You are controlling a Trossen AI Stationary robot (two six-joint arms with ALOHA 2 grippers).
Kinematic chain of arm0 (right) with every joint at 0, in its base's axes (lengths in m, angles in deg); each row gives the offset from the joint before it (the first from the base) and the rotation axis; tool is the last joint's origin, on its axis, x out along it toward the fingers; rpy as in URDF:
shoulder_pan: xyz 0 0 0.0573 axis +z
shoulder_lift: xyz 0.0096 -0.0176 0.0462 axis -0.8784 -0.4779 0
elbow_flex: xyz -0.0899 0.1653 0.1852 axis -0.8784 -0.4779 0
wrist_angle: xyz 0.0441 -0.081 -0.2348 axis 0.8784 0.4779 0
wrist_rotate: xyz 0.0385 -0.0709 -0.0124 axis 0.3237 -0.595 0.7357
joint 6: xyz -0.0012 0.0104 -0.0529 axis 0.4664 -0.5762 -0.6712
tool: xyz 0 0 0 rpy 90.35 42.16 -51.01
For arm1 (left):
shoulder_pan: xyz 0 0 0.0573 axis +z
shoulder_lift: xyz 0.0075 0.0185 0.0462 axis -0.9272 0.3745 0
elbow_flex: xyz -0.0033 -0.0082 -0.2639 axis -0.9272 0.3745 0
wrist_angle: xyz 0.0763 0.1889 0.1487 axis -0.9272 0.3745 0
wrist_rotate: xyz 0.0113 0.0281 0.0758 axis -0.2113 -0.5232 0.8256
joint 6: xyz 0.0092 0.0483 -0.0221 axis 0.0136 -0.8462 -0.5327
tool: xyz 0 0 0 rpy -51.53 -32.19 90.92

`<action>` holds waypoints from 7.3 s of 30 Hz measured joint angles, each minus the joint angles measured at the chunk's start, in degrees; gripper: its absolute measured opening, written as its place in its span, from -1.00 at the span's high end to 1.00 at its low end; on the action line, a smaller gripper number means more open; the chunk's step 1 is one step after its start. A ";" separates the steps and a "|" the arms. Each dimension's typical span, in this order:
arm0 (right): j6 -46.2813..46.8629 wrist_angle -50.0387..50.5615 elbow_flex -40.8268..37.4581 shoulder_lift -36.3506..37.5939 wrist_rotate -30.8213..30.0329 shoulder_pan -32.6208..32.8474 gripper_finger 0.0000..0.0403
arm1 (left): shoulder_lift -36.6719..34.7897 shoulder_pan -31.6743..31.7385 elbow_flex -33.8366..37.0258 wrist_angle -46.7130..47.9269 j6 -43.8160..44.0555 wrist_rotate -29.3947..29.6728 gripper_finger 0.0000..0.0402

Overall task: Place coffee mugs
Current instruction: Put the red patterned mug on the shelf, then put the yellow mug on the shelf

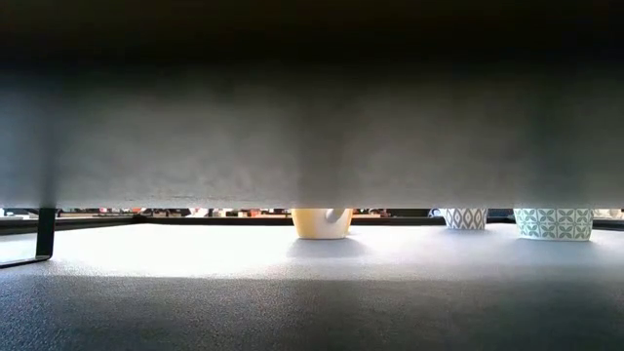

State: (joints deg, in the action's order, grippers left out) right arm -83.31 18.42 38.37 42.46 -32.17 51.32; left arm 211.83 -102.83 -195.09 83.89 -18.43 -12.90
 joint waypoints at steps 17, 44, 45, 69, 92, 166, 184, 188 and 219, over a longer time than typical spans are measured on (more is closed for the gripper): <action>0.00 -0.02 0.00 0.01 0.00 -0.01 0.66 | 0.07 -1.99 6.20 -8.47 -2.08 -4.04 0.97; 0.00 -0.02 0.00 0.02 0.00 -0.02 0.66 | 0.07 -5.37 7.30 -8.64 -1.14 -3.81 0.92; 0.00 -0.02 0.00 0.00 0.00 -0.02 0.66 | 0.07 -5.41 7.30 -8.90 -0.85 -3.83 0.91; 0.00 0.00 -0.01 0.02 0.00 -0.01 0.66 | 0.07 -5.92 7.60 -10.03 6.83 -5.20 0.89; 0.00 -0.01 -0.01 0.00 0.00 -0.01 0.66 | 0.00 -5.40 2.32 -6.61 7.33 1.19 0.89; 0.00 -0.02 0.00 0.00 0.00 -0.01 0.66 | -0.09 35.82 16.37 -4.70 -7.76 -2.97 0.95; 0.00 -0.01 -0.01 0.01 0.00 0.00 0.66 | -0.09 38.73 15.27 -2.25 28.35 2.73 0.99; 0.00 -0.02 0.00 0.01 0.00 -0.01 0.66 | -0.09 38.75 14.76 -1.58 31.40 1.25 0.97; 0.00 0.00 0.00 0.00 0.00 -0.02 0.66 | -0.09 36.68 5.72 13.52 -19.61 -1.37 0.22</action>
State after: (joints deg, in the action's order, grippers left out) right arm -83.31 18.42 38.36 42.46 -32.17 51.30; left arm 211.75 -66.16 -189.37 97.41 -38.04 -14.27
